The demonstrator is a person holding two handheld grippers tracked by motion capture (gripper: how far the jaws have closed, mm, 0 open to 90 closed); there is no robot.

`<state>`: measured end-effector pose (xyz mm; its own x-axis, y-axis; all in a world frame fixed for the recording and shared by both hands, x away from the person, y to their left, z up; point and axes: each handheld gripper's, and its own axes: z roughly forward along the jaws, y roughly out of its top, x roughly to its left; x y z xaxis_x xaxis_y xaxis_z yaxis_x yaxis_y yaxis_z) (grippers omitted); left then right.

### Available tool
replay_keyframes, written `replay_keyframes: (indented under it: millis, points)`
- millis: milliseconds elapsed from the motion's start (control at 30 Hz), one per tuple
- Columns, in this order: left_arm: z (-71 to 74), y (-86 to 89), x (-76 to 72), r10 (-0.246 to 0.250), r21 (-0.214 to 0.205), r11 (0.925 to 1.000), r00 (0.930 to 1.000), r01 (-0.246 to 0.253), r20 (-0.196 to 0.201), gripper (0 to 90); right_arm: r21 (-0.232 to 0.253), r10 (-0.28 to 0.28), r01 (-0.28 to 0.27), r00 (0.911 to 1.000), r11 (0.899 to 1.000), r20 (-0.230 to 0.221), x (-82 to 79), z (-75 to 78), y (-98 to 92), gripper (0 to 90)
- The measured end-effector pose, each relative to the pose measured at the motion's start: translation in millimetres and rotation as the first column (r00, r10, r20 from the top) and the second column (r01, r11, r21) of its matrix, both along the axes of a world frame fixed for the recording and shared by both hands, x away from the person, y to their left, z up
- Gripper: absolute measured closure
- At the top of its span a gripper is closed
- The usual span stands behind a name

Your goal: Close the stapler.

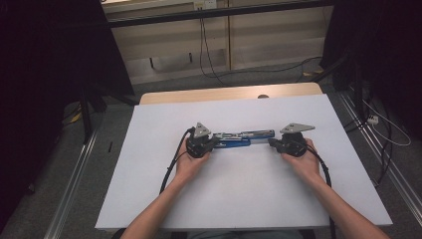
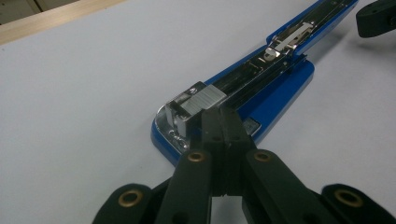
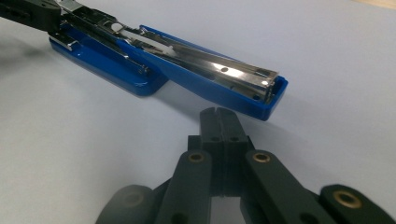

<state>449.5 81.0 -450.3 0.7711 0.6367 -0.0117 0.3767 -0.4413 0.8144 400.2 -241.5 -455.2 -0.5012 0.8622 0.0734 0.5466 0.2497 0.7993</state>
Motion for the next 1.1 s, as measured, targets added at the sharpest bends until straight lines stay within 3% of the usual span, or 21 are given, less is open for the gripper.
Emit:
replay_keyframes:
  millis: [467, 567, 800, 1100]
  points:
    - [0.6, -0.9, -0.3, 0.004, 0.008, 1.0, 1.0, -0.004, -0.001, 90.0, -0.048, -0.024, 0.023, 0.9993, 0.999, -0.027, 3.8, -1.3, -3.4, 90.0]
    - [0.5, -1.1, -0.7, -0.001, 0.012, 0.9999, 1.0, 0.001, 0.006, 90.0, -0.069, -0.016, 0.012, 0.9982, 0.998, -0.058, 4.4, -2.3, -2.9, 90.0]
    - [0.4, -0.5, 0.0, -0.004, 0.009, 1.0, 1.0, 0.004, 0.003, 90.0, -0.101, -0.009, 0.002, 0.9976, 0.995, -0.068, 10.4, -0.3, 1.2, 90.0]
    - [0.1, -2.0, -0.6, -0.006, 0.01, 0.9999, 0.9999, 0.005, 0.011, 90.0, -0.076, -0.01, 0.005, 0.997, 0.997, -0.076, 16.5, -1.4, 4.3, 90.0]
